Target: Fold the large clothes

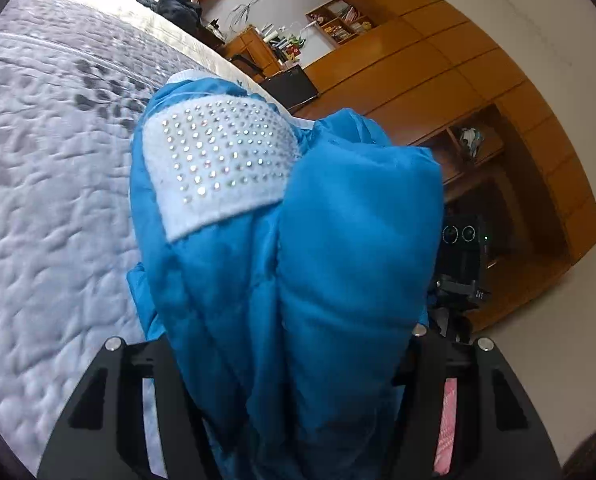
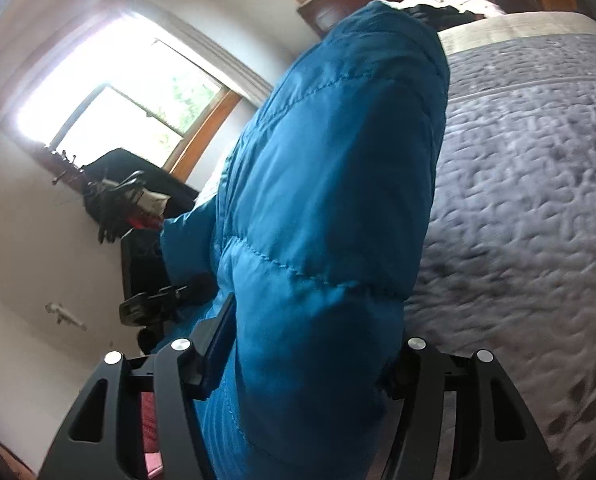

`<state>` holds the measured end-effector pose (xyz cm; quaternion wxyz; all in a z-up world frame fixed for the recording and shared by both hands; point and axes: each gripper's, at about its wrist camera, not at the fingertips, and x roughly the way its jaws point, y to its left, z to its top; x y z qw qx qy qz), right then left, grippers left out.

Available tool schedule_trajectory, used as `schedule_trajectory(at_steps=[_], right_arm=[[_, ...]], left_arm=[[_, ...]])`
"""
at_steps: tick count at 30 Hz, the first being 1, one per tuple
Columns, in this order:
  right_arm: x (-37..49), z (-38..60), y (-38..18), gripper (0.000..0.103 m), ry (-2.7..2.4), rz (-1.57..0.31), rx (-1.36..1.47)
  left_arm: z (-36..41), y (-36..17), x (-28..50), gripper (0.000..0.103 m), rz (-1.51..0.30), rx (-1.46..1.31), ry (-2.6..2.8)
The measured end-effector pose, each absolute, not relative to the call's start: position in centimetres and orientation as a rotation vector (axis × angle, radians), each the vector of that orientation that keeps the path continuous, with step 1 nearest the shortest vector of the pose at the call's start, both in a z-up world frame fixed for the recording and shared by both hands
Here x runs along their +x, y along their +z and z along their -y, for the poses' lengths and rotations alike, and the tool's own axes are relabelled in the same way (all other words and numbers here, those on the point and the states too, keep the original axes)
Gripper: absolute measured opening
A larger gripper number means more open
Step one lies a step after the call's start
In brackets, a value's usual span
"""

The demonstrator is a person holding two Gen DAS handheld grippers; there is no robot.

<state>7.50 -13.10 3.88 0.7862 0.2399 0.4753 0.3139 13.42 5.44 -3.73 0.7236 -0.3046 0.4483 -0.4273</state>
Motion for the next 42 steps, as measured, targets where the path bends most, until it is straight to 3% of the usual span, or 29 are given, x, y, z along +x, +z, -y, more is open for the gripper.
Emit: schedule_trajectory(at_steps=[9, 17, 31, 42], right_arm=[[11.8, 17.5, -2.9, 0.063, 0.678, -1.107, 0.625], [11.8, 19.0, -5.3, 0.085, 0.666, -1.116, 0.670], [4.2, 18.0, 1.4, 0.099, 0.420, -0.994, 0.356], [-2.0, 13.4, 4.8, 0.099, 0.195, -0.881, 0.121]], left_arm=[[-2.0, -7.2, 17.8, 0.059, -1.041, -0.668, -0.875], [-2.3, -8.3, 17.5, 0.070, -1.017, -0.635, -0.863], [-7.3, -3.4, 9.9, 0.085, -0.963, -0.560, -0.642], [-8.0, 2.1, 2.0, 0.091, -0.840, -0.375, -0.466]])
